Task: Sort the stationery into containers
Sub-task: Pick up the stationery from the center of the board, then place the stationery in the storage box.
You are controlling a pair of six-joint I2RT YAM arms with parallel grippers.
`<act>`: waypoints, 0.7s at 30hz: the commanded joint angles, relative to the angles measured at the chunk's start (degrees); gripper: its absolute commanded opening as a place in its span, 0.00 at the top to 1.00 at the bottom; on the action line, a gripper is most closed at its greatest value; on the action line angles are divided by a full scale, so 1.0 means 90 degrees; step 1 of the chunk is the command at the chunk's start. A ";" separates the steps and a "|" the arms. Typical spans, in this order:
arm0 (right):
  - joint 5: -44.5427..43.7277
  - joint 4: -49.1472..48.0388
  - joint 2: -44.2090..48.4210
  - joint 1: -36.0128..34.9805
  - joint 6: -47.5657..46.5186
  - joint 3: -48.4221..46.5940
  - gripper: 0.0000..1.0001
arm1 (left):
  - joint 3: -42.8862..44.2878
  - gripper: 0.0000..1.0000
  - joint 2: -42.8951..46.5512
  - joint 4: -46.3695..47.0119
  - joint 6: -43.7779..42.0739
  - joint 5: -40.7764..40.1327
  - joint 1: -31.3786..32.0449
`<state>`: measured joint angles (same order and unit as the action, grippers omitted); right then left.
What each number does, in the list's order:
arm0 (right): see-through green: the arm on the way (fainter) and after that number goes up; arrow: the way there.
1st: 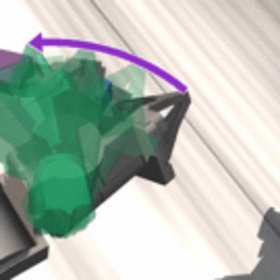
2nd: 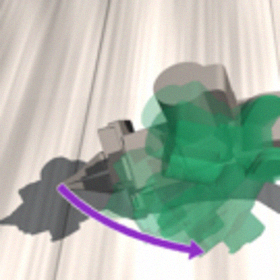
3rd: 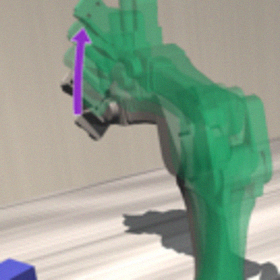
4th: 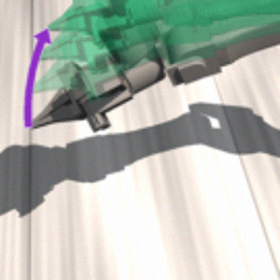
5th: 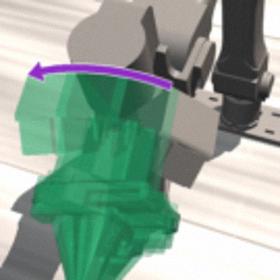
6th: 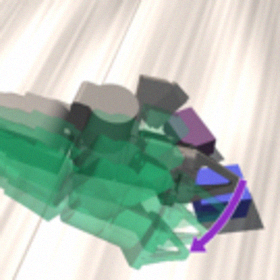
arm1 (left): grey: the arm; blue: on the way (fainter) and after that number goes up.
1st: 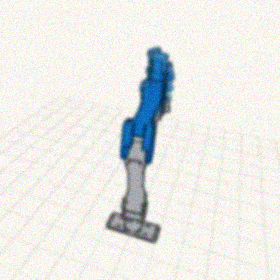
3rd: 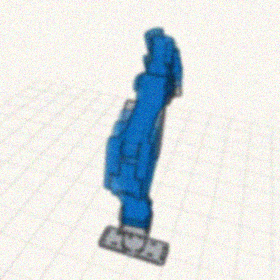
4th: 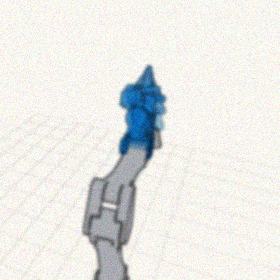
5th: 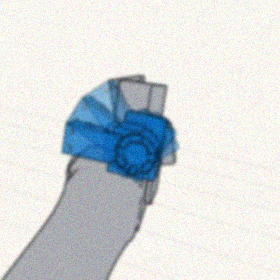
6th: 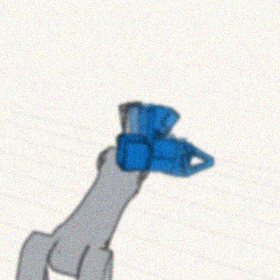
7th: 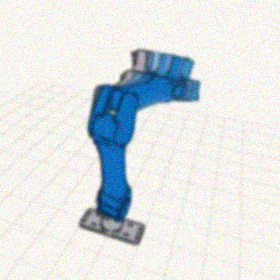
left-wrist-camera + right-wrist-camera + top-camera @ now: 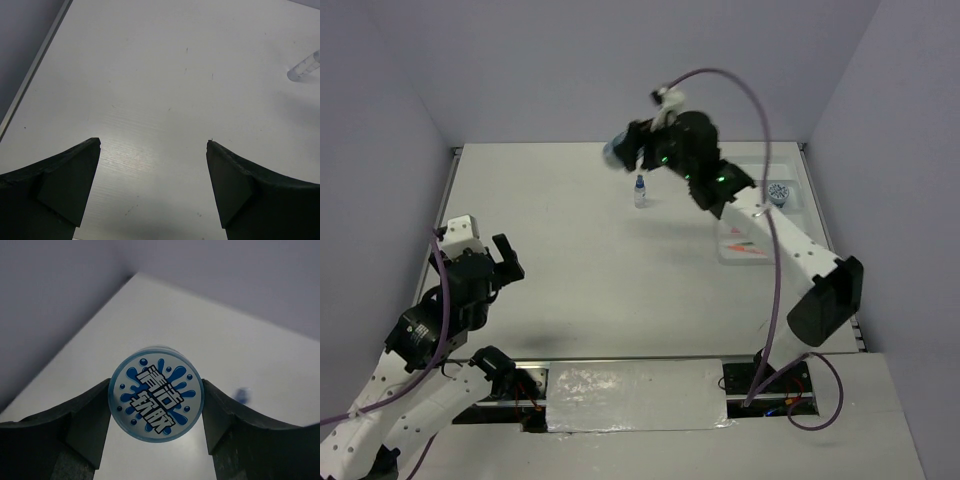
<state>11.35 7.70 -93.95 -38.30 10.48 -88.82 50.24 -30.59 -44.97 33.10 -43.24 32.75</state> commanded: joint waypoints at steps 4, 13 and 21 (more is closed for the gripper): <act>-0.4271 0.1935 0.0011 0.2154 0.0787 -0.0435 1.00 | -0.0045 0.01 0.0098 0.0299 -0.0172 0.0088 -0.0016; -0.4044 0.1331 -0.0790 0.3387 0.0331 -0.0238 1.00 | -0.0055 0.01 0.0010 0.0339 -0.0241 0.0186 -0.0016; -0.3723 0.1390 -0.1669 0.3572 0.0593 -0.0288 1.00 | -0.0064 0.01 -0.0029 0.0358 -0.0280 0.0225 -0.0016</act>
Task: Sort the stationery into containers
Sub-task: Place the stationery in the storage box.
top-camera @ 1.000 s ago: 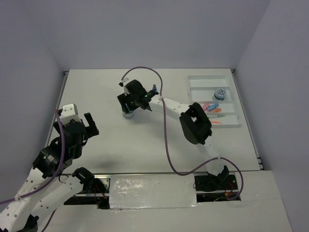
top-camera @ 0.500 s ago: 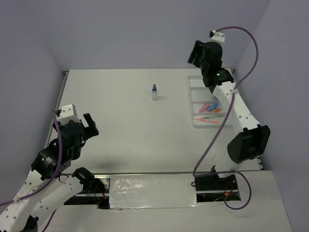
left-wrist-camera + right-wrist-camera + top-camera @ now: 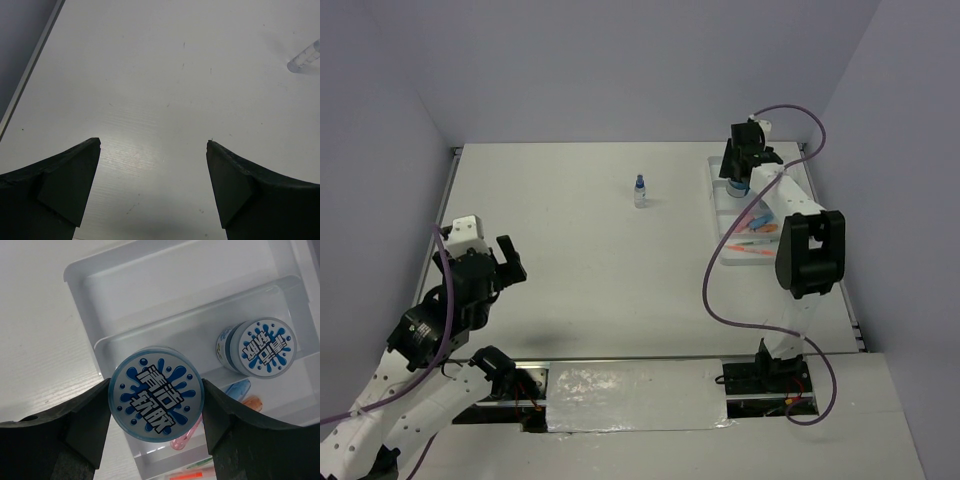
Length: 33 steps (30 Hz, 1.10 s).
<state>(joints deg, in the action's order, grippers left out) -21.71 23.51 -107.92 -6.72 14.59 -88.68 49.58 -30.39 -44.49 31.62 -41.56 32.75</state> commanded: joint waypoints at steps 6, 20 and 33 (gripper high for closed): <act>0.0108 -0.0229 -0.0499 0.0268 0.0390 -0.0322 0.99 | 0.0008 0.01 -0.0061 0.0334 -0.0144 0.0077 -0.0016; 0.0967 -0.0561 0.0124 0.0327 0.0381 -0.0039 0.20 | -0.0011 0.01 -0.0100 0.0402 -0.0232 0.0243 -0.0016; 0.2291 -0.0540 0.0418 -0.0092 -0.0203 -0.0138 0.05 | -0.0021 0.01 -0.0100 0.0431 -0.0271 0.0282 -0.0016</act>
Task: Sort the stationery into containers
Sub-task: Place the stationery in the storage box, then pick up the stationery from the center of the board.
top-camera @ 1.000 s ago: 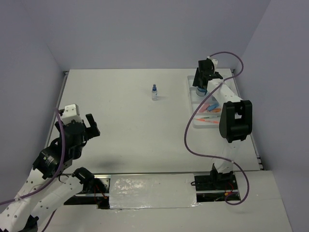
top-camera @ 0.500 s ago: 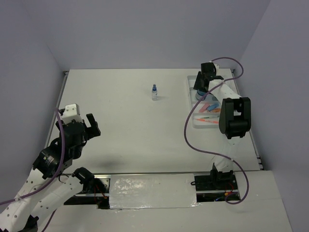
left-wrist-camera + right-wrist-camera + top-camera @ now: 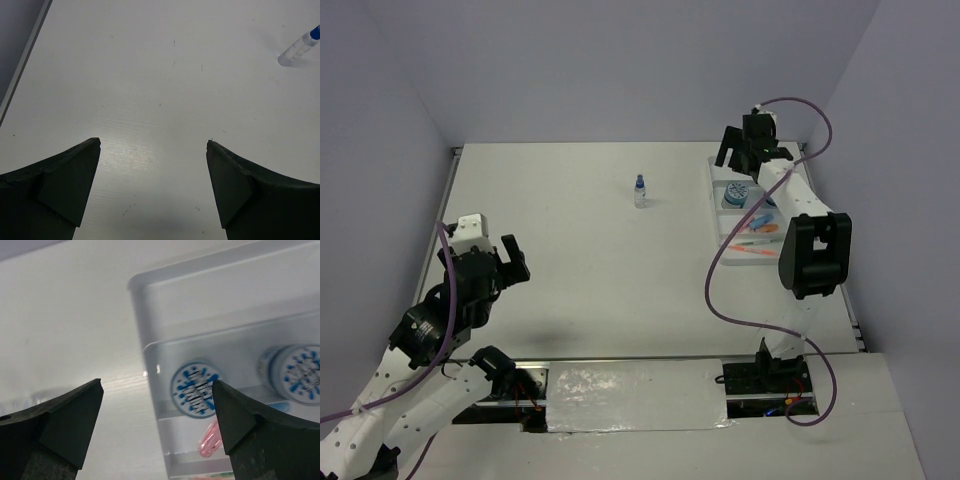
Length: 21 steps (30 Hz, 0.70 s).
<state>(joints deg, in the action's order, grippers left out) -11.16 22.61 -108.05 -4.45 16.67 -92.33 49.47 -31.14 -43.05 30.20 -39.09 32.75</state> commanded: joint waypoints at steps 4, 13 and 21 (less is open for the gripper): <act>0.2265 -0.1133 0.0794 -0.1486 -0.1595 0.0698 0.02 | -0.0018 0.01 -0.0037 0.0291 -0.0123 0.0046 -0.0016; 0.0909 -0.1898 -0.0140 -0.2943 -0.1883 0.0202 0.06 | -0.0028 0.01 -0.0007 0.0330 -0.0162 0.0105 -0.0016; -0.0391 -0.1585 -0.0992 -0.3285 -0.1227 -0.0551 0.10 | -0.0048 0.01 0.0061 0.0359 -0.0201 0.0173 -0.0016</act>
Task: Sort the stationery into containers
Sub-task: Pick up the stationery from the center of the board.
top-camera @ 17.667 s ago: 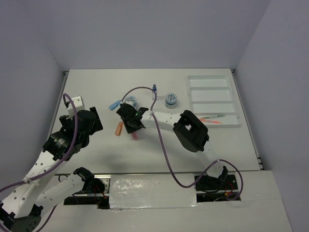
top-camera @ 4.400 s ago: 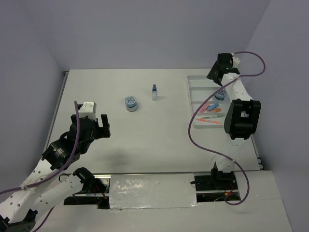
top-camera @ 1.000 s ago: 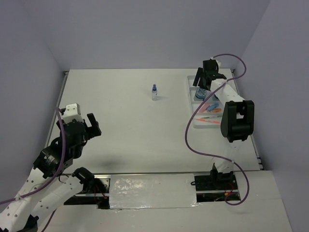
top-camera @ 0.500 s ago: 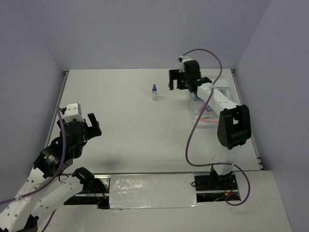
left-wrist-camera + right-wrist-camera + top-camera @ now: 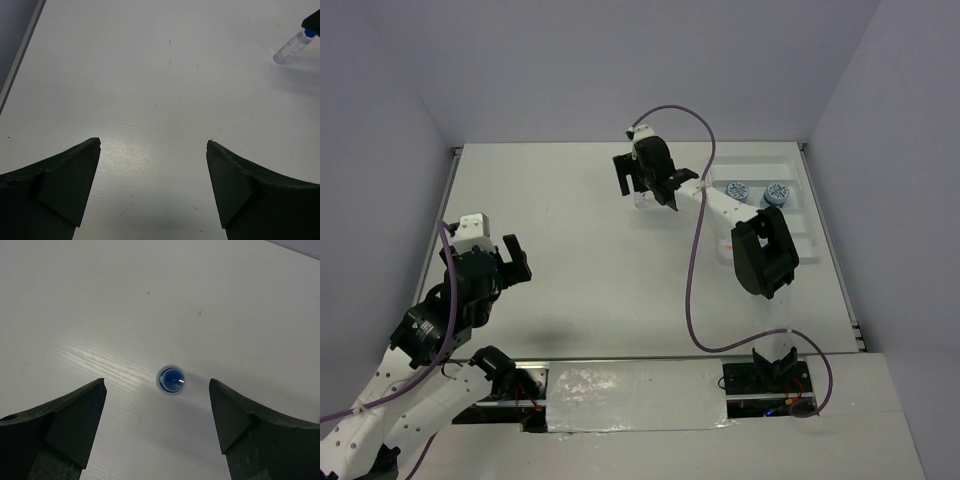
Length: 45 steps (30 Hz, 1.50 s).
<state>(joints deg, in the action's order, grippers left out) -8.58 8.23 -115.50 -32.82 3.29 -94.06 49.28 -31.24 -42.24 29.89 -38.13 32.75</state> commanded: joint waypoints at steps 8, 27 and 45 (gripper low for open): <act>-0.0706 -0.0016 -0.0545 -0.0143 0.0338 -0.0379 0.40 | -0.0036 0.01 0.0112 0.0299 -0.0196 0.0115 -0.0016; -0.0874 0.0267 -0.1180 0.0033 0.0708 -0.0935 0.68 | -0.0055 0.01 0.0024 0.0367 -0.0284 0.0252 -0.0016; 0.1839 -0.0689 0.0656 0.2668 0.3188 0.0402 0.96 | -0.0065 0.01 0.0044 0.0387 -0.0294 0.0311 -0.0006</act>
<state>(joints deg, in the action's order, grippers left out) 1.74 6.63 -114.26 -15.53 23.29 -91.72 48.84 -31.35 -41.47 28.45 -35.64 32.75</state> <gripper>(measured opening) 0.433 0.993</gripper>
